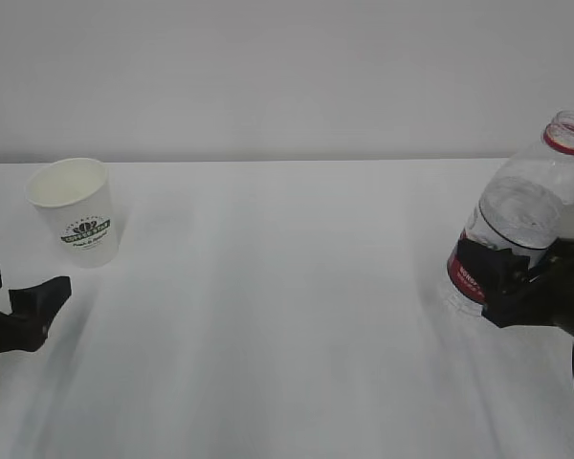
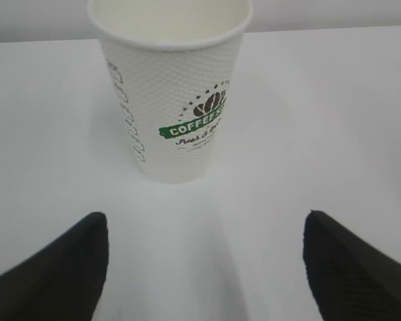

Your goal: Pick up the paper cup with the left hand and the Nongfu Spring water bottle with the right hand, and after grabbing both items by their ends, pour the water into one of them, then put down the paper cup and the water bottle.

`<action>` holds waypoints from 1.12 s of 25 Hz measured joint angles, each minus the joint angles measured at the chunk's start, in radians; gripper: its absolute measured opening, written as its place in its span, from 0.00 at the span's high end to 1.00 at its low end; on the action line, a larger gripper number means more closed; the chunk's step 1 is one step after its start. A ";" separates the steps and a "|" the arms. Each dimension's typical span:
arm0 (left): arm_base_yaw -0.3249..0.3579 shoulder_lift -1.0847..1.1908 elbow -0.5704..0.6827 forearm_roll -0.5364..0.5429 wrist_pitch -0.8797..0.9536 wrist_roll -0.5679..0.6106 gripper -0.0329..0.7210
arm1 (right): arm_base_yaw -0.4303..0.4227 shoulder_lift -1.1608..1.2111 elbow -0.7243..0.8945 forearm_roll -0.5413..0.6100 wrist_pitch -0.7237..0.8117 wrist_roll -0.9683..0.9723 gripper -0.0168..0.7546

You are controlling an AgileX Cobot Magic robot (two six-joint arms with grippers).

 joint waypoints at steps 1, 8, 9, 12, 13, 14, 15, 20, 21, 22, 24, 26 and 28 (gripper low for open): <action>0.000 0.009 -0.013 0.002 0.000 0.000 0.05 | 0.000 0.000 0.000 0.000 0.000 0.000 0.35; 0.000 0.062 -0.082 0.006 -0.001 0.001 0.05 | 0.000 0.000 0.000 0.000 0.000 0.000 0.35; 0.000 0.073 -0.091 0.006 -0.002 0.001 0.05 | 0.000 0.000 0.000 0.000 0.000 0.000 0.35; 0.000 0.104 -0.108 0.006 -0.002 0.001 0.05 | 0.000 0.000 0.000 0.000 0.000 0.000 0.35; 0.000 0.108 -0.115 0.006 -0.002 0.001 0.05 | 0.000 0.000 0.000 0.000 0.000 0.000 0.35; 0.000 0.111 -0.122 0.006 -0.002 0.001 0.05 | 0.000 0.000 0.000 0.000 0.000 0.000 0.35; 0.000 0.115 -0.131 0.006 -0.002 0.001 0.05 | 0.000 0.000 0.000 0.000 -0.002 0.000 0.35; 0.000 0.119 -0.171 0.006 -0.002 0.001 0.06 | 0.000 0.000 0.000 0.000 -0.002 0.000 0.35; 0.000 0.119 -0.173 0.006 -0.002 0.001 0.06 | 0.000 0.000 0.000 0.000 -0.002 0.000 0.35; 0.000 0.119 -0.175 0.002 -0.002 0.001 0.06 | 0.000 0.000 0.000 0.000 -0.002 0.000 0.35; 0.000 0.119 -0.175 -0.002 -0.002 0.001 0.06 | 0.000 0.000 0.000 0.000 -0.002 0.000 0.35; 0.000 0.124 -0.175 -0.004 -0.002 0.001 0.06 | 0.000 0.000 0.000 0.000 -0.002 0.000 0.35; 0.000 0.150 -0.185 -0.004 -0.004 0.001 0.06 | 0.000 0.000 0.000 0.000 -0.002 0.000 0.35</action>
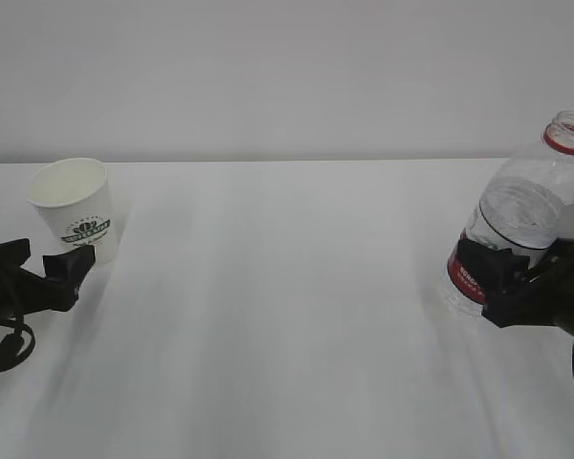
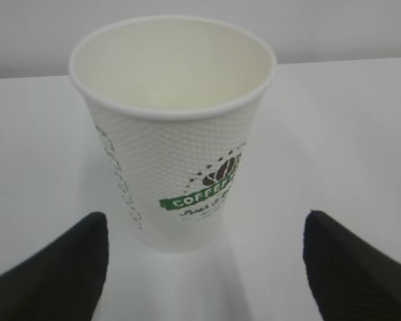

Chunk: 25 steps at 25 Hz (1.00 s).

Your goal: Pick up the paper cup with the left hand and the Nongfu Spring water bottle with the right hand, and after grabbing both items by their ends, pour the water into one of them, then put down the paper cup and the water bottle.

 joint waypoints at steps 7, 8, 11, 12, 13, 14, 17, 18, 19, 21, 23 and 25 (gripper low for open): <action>0.000 0.092 -0.053 0.000 0.000 0.000 0.07 | 0.000 0.000 0.000 0.000 0.000 0.000 0.35; 0.000 0.099 -0.058 0.000 0.000 0.000 0.07 | 0.000 0.000 0.000 0.000 0.000 0.000 0.35; 0.000 0.113 -0.075 0.000 0.000 0.000 0.07 | 0.000 0.000 0.000 0.000 0.000 0.000 0.35; 0.000 0.120 -0.081 -0.001 0.000 0.000 0.07 | 0.000 0.000 0.000 0.000 0.000 0.000 0.35; 0.000 0.128 -0.088 -0.001 0.000 0.000 0.07 | 0.000 0.000 0.000 0.000 0.000 0.000 0.35; 0.000 0.133 -0.093 -0.001 0.000 0.000 0.07 | 0.000 0.000 0.000 0.000 0.000 0.000 0.35; 0.000 0.141 -0.107 -0.001 0.000 0.000 0.08 | 0.000 0.000 0.000 0.000 0.000 0.000 0.35; 0.000 0.141 -0.112 -0.001 0.000 0.000 0.08 | 0.000 0.000 0.000 0.000 0.000 0.000 0.35; 0.000 0.141 -0.119 -0.003 0.000 0.000 0.08 | 0.000 0.000 0.000 0.000 0.000 0.000 0.35; 0.000 0.143 -0.136 -0.005 0.000 0.000 0.08 | 0.000 0.000 0.000 0.000 0.000 0.000 0.35; 0.000 0.151 -0.152 -0.007 0.000 0.000 0.08 | 0.000 0.000 0.000 0.000 0.000 0.000 0.35; 0.000 0.168 -0.158 -0.011 0.000 0.000 0.08 | 0.000 0.000 0.000 0.000 0.000 0.000 0.35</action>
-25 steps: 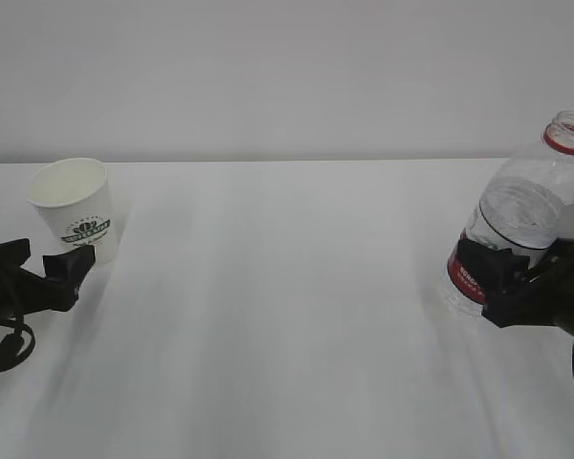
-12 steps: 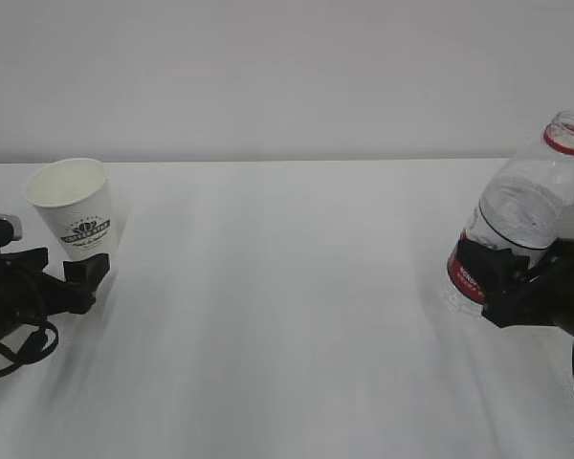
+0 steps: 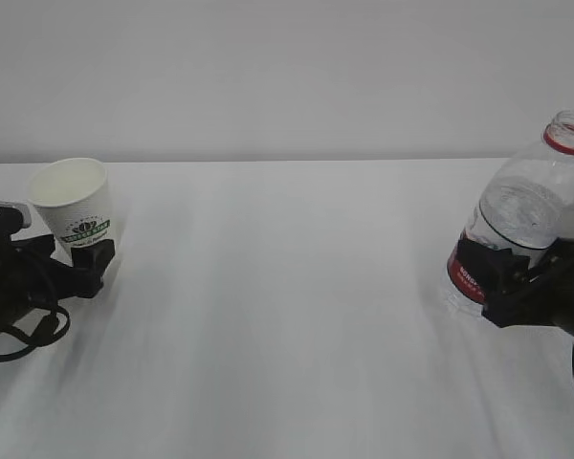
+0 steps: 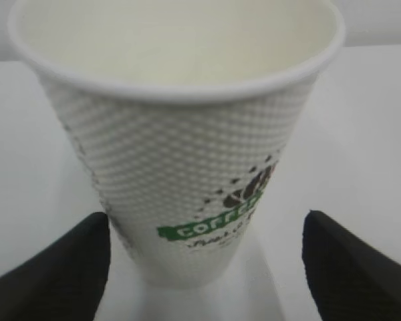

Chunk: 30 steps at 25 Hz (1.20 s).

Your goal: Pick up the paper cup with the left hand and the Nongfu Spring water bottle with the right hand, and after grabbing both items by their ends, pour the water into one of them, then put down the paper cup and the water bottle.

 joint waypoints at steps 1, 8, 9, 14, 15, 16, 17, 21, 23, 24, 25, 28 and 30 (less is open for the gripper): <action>0.000 0.010 -0.001 -0.002 0.000 0.000 0.08 | 0.000 0.000 0.000 0.000 0.000 0.000 0.35; 0.000 0.045 -0.019 -0.026 0.000 0.000 0.09 | 0.000 0.000 0.000 0.000 0.000 0.000 0.35; 0.000 0.045 -0.025 -0.028 0.000 0.000 0.09 | 0.000 0.000 0.000 0.000 0.000 0.000 0.35; 0.000 0.052 -0.066 -0.031 0.000 0.001 0.09 | 0.000 0.000 0.000 0.000 0.000 0.000 0.35; 0.000 0.057 -0.072 -0.031 0.000 0.001 0.09 | 0.000 0.000 0.000 0.000 0.000 0.000 0.35; 0.000 0.061 -0.075 -0.032 0.000 0.001 0.09 | 0.000 0.000 0.000 0.000 0.000 0.000 0.35; 0.000 0.063 -0.079 -0.032 0.000 0.001 0.10 | 0.000 0.000 0.000 0.000 0.000 0.000 0.35; 0.000 0.081 -0.100 -0.036 0.000 0.001 0.10 | 0.000 0.000 0.000 0.000 0.000 0.000 0.35; 0.000 0.092 -0.114 -0.038 0.000 0.001 0.10 | 0.000 0.000 0.000 0.000 0.000 0.000 0.35; 0.000 0.097 -0.121 -0.039 0.000 0.001 0.10 | 0.000 0.000 0.000 0.000 0.000 0.000 0.35; 0.000 0.099 -0.129 -0.041 0.000 0.001 0.10 | 0.000 0.000 0.000 0.000 0.000 0.000 0.35; 0.000 0.113 -0.151 -0.041 0.000 0.001 0.10 | 0.000 0.000 0.000 0.000 0.000 0.000 0.35; 0.000 0.121 -0.162 -0.043 0.000 0.001 0.10 | 0.000 0.000 0.000 0.000 0.000 0.000 0.35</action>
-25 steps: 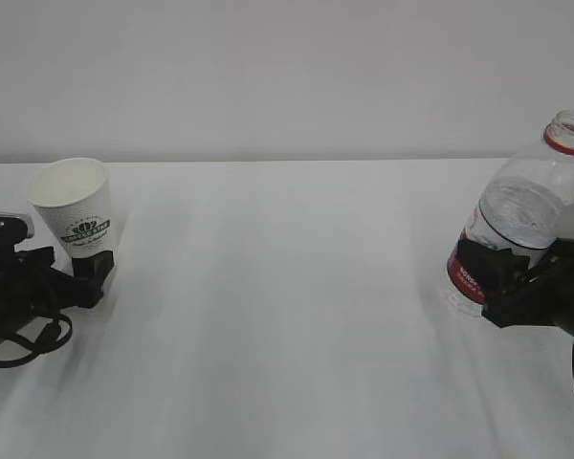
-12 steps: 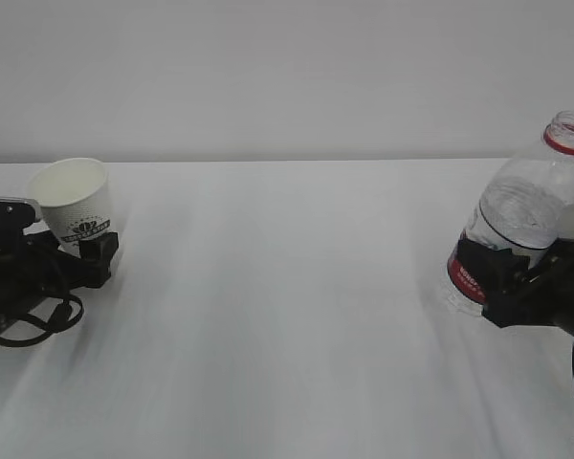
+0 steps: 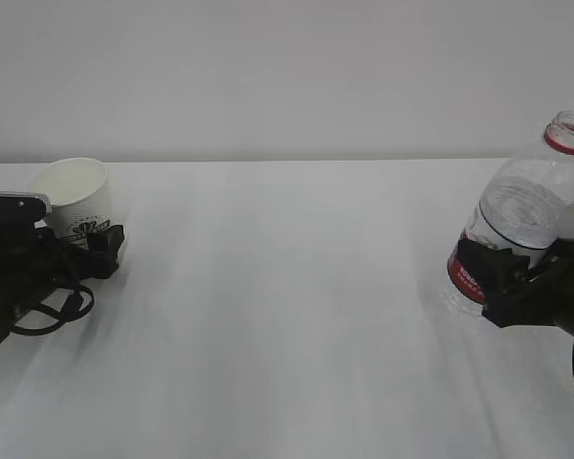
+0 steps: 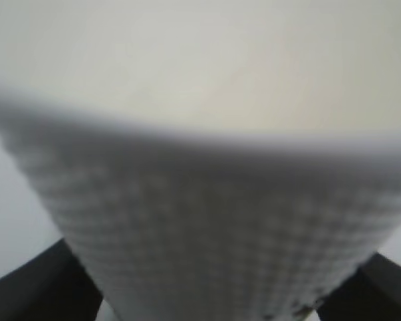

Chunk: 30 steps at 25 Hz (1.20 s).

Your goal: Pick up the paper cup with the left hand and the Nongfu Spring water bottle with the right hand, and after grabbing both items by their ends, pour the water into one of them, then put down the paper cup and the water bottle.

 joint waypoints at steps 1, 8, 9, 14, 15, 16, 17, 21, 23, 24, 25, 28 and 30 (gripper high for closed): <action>0.000 0.004 -0.006 0.000 0.000 0.000 0.10 | 0.000 0.000 0.000 0.000 0.000 0.000 0.35; 0.000 0.010 -0.017 -0.016 0.000 0.000 0.10 | 0.000 0.000 0.000 0.000 0.000 0.000 0.35; 0.000 0.010 -0.017 -0.021 0.000 0.000 0.10 | 0.000 0.000 0.000 0.000 0.000 0.000 0.35; 0.000 0.010 -0.017 -0.029 0.000 0.000 0.12 | 0.000 0.000 0.000 0.000 0.000 0.000 0.35; 0.000 0.010 -0.017 -0.029 0.000 0.000 0.13 | 0.000 0.000 0.000 0.000 0.000 0.000 0.35; 0.000 0.010 -0.017 -0.029 0.000 0.000 0.15 | 0.000 0.000 0.000 0.000 0.000 0.000 0.35; 0.000 0.010 -0.017 -0.029 0.000 0.000 0.17 | 0.000 0.000 0.000 0.000 0.000 0.000 0.35; 0.000 0.010 -0.017 -0.016 0.000 0.000 0.20 | 0.000 0.000 0.000 0.000 0.000 0.000 0.35; 0.000 0.010 -0.017 0.007 0.000 0.000 0.21 | 0.000 0.000 0.000 0.000 0.000 0.000 0.35; 0.000 0.010 -0.017 0.025 0.000 0.000 0.21 | 0.000 0.000 0.000 0.000 0.000 0.000 0.35; 0.000 0.008 -0.017 0.039 0.000 0.000 0.21 | 0.000 0.000 0.000 0.000 0.000 0.000 0.35; 0.000 -0.016 -0.017 0.082 0.000 0.000 0.21 | 0.000 0.000 0.000 0.000 0.000 0.000 0.35; 0.000 -0.036 -0.017 0.105 0.000 0.000 0.21 | 0.000 0.000 0.000 0.000 0.000 0.000 0.35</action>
